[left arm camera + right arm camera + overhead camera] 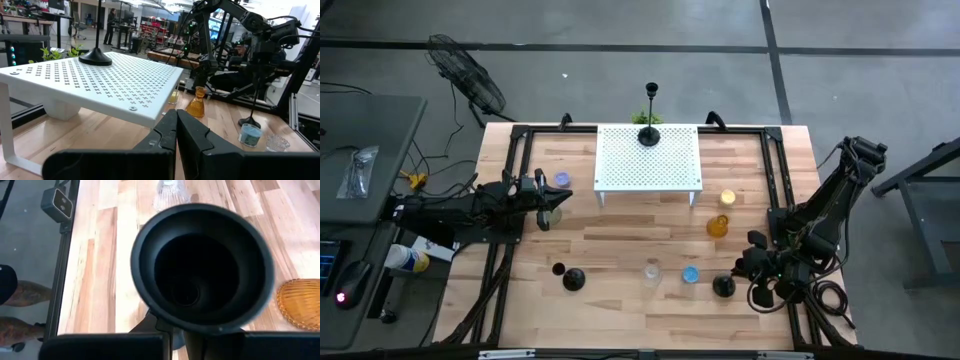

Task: Pick & Place candle stick holders
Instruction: Put the right black candle holder on the shelf aligned with the black candle holder

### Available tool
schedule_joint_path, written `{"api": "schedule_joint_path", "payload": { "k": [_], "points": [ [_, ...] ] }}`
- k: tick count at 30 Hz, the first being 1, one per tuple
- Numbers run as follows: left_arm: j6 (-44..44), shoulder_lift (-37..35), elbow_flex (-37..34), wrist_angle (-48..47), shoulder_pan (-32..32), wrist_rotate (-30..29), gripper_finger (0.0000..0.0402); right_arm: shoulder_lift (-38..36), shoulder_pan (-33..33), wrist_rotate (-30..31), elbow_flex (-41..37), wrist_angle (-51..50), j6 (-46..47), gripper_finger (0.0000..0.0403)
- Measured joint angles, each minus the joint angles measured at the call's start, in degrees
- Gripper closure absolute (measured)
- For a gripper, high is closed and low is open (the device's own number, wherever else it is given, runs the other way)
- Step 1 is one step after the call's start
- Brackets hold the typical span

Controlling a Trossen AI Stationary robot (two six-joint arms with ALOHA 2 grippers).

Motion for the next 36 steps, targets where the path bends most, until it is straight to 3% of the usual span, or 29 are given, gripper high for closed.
{"api": "schedule_joint_path", "payload": {
  "k": [20,30,36],
  "points": [
    [0.0,0.0,0.0,0.0,0.0,0.0,0.0398,-2.5,-1.6,-1.6,1.7,5.9,-3.6,0.0393],
    [0.0,0.0,0.0,0.0,0.0,0.0,0.0398,-3.4,-7.7,-2.1,12.6,4.1,-18.9,0.0392],
    [0.0,0.0,0.0,0.0,0.0,0.0,0.0398,-3.4,-16.2,-7.5,19.2,1.2,-27.5,0.0392]
  ]
}}
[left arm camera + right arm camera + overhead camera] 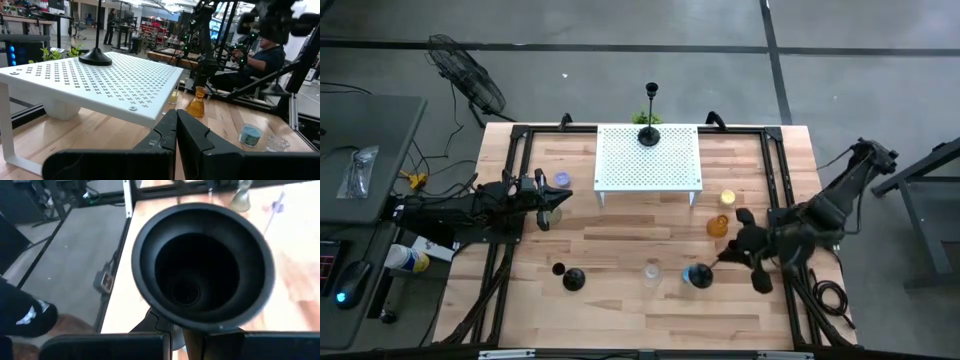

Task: Pick & Place candle stick holders
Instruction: Put the right black candle holder on the shelf aligned with the black candle holder

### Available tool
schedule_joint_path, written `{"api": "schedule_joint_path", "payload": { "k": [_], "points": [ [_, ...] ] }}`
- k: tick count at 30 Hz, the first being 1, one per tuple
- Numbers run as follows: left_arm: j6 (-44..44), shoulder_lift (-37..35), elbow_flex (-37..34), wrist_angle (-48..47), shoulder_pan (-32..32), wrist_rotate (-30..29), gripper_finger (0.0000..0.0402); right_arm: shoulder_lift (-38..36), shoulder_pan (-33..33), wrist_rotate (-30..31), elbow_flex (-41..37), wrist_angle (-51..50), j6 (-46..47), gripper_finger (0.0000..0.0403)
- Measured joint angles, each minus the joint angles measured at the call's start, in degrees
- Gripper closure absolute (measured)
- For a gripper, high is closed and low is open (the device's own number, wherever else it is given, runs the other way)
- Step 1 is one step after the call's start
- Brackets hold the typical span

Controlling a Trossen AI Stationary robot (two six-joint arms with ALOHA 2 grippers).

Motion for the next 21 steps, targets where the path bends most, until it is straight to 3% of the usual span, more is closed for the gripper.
{"api": "schedule_joint_path", "payload": {
  "k": [10,21],
  "points": [
    [0.0,0.0,0.0,0.0,0.0,0.0,0.0398,3.3,-21.3,-5.9,10.8,-5.8,-12.3,0.0392],
    [0.0,0.0,0.0,0.0,0.0,0.0,0.0398,11.5,-41.4,-6.2,20.7,-6.1,-14.7,0.0392]
  ]
}}
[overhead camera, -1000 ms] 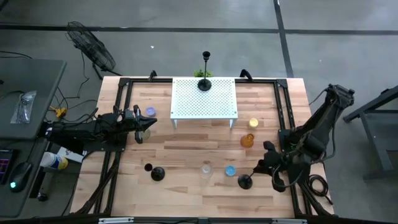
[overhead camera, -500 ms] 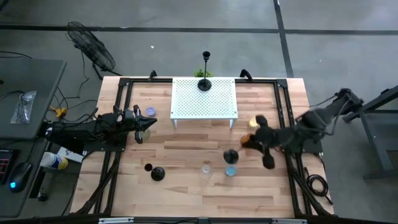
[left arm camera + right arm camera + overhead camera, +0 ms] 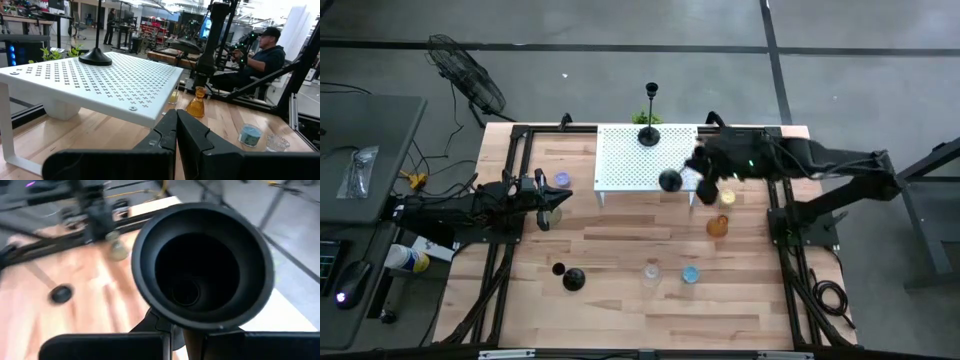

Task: Pick & Place candle stick holders
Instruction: Put the right black candle holder on the shelf aligned with the black candle holder

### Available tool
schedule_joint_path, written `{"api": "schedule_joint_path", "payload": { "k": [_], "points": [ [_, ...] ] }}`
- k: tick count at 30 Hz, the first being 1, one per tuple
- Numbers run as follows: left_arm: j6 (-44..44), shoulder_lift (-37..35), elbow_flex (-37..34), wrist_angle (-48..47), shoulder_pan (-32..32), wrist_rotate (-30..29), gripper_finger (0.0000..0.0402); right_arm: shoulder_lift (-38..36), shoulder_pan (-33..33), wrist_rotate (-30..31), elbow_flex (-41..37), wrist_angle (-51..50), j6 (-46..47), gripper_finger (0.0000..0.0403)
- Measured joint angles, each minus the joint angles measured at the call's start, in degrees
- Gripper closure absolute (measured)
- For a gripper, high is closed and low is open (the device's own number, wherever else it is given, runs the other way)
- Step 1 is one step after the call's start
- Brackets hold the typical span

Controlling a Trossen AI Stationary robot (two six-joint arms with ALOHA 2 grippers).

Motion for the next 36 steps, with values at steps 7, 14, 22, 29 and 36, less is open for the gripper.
{"api": "schedule_joint_path", "payload": {
  "k": [7,14,22,29,36],
  "points": [
    [0.0,0.0,0.0,0.0,0.0,0.0,0.0398,4.7,-8.7,0.1,5.3,0.1,-1.4,0.0392],
    [0.0,0.0,0.0,0.0,0.0,0.0,0.0398,9.7,-15.8,0.1,12.5,-0.7,-2.9,0.0392],
    [0.0,0.0,0.0,0.0,0.0,0.0,0.0398,16.2,-22.5,-1.7,22.5,-9.0,-1.5,0.0392],
    [0.0,0.0,0.0,0.0,0.0,0.0,0.0398,21.1,-26.3,-4.8,26.7,-13.2,1.7,0.0392],
    [0.0,0.0,0.0,0.0,0.0,0.0,0.0398,23.5,-27.8,-5.9,27.0,-14.8,3.7,0.0392]
  ]
}}
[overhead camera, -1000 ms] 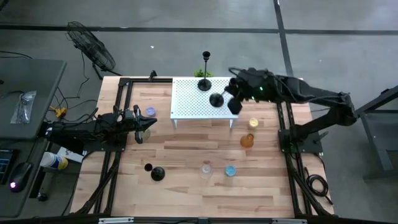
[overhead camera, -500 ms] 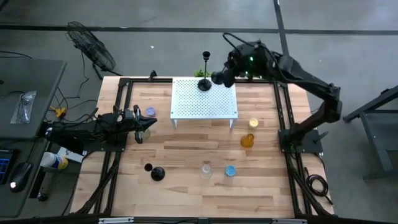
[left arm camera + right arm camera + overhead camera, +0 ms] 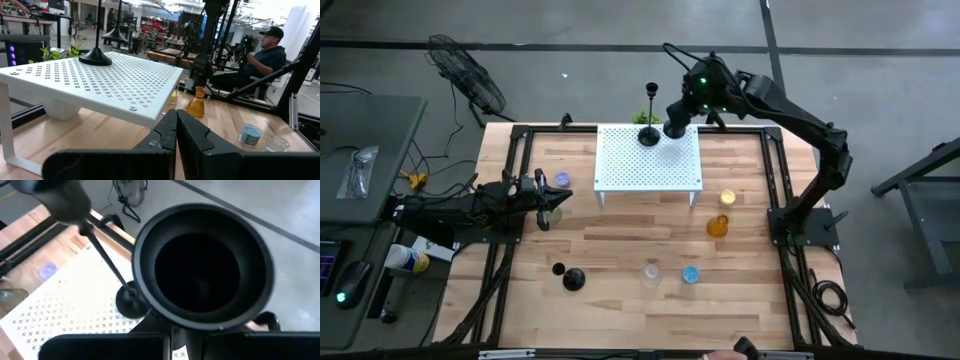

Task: Pick & Place candle stick holders
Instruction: Put the right black candle holder on the shelf aligned with the black candle holder

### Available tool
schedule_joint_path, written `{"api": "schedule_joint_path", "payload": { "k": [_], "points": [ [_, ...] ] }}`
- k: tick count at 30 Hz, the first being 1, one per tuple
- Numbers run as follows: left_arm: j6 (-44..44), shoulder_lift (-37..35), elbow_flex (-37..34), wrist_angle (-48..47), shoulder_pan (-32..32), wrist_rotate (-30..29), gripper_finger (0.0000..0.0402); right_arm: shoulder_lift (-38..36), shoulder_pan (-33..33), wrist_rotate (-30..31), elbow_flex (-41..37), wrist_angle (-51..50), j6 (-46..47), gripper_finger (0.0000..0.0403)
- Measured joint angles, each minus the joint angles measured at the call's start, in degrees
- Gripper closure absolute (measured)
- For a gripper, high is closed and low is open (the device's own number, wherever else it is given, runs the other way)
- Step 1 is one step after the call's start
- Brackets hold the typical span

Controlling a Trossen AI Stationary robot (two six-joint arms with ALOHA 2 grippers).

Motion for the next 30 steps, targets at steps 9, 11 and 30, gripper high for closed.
{"api": "schedule_joint_path", "payload": {
  "k": [9,11,30],
  "points": [
    [0.0,0.0,0.0,0.0,0.0,0.0,0.0398,0.2,-0.2,2.6,0.0,-5.0,1.2,0.0392],
    [0.0,0.0,0.0,0.0,0.0,0.0,0.0398,0.8,-0.2,2.6,0.0,-4.7,1.2,0.0392],
    [0.0,0.0,0.0,0.0,0.0,0.0,0.0398,2.8,0.3,1.1,0.0,-4.0,2.5,0.0392]
  ]
}}
